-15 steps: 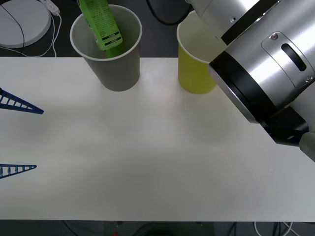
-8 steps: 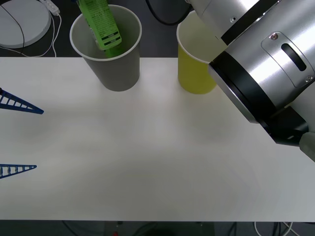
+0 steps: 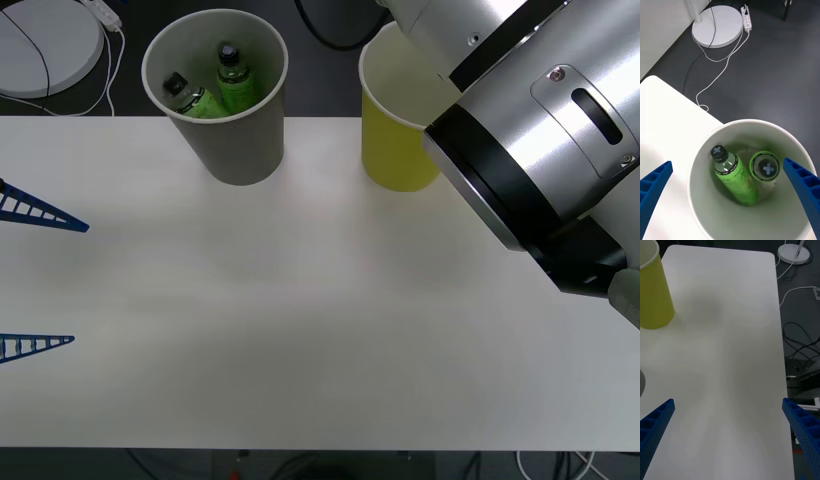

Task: Put the can into the green bin and the plastic bottle into the gray bin

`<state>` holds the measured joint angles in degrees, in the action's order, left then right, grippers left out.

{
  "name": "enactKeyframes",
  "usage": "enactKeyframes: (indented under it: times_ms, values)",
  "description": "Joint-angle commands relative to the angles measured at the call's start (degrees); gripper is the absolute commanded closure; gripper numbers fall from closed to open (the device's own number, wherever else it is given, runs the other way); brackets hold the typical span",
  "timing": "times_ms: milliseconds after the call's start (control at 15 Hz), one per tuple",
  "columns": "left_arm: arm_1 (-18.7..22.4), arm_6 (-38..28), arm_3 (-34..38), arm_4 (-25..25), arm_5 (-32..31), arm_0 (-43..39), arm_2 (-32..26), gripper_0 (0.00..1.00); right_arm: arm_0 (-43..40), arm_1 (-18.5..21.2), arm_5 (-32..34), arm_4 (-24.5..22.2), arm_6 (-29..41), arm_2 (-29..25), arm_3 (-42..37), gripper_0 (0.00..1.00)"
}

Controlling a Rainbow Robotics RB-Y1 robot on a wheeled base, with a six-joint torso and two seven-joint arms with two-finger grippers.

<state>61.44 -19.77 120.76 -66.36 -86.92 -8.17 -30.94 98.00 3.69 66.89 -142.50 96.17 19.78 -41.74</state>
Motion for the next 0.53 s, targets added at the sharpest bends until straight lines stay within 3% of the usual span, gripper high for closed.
enactKeyframes:
  times_ms: [67,533]
  values:
    - [0.00,0.00,0.00,0.00,0.00,0.00,0.00,0.00,0.00,0.00,-0.01,0.03,-0.11,0.00,-0.01,0.00]
    - [0.00,0.00,0.00,0.00,0.00,0.00,0.00,0.00,-2.55,2.90,0.08,5.48,-5.73,-0.62,-3.00,0.00]
